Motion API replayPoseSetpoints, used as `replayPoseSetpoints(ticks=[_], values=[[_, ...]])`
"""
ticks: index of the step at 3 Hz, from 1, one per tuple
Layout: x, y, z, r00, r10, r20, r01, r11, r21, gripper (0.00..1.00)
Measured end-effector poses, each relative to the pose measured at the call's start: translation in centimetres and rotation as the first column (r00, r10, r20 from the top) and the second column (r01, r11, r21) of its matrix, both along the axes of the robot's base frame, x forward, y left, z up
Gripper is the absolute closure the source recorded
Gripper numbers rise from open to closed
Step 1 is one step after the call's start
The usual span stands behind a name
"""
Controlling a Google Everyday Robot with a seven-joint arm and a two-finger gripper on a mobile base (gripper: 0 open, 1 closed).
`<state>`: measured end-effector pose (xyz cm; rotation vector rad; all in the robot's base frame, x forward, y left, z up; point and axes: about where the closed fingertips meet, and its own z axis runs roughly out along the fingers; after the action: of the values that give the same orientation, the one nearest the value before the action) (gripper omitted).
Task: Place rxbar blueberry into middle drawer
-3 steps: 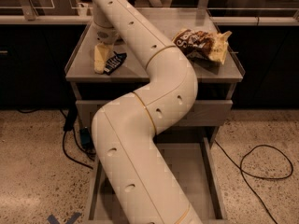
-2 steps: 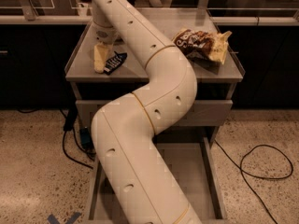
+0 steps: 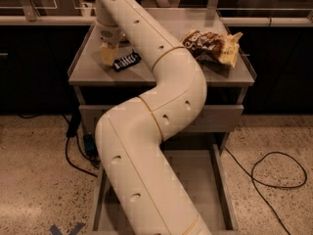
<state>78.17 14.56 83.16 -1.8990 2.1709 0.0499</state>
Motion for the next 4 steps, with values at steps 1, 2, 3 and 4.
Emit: replayPoseSetpoints(ticks=[1,2,3,4], values=[[-0.1,-1.1,5.9,0.9941,0.044,0.099,-0.053,0.994,0.094,1.0],[-1.0,-2.2,11.8,0.9752,0.096,0.2,-0.134,0.973,0.189,1.0],[-0.7,-1.9,11.6,0.9739,0.093,0.207,-0.134,0.972,0.195,0.97],[-0.7,-1.9,11.6,0.9739,0.093,0.207,-0.134,0.972,0.195,0.74]])
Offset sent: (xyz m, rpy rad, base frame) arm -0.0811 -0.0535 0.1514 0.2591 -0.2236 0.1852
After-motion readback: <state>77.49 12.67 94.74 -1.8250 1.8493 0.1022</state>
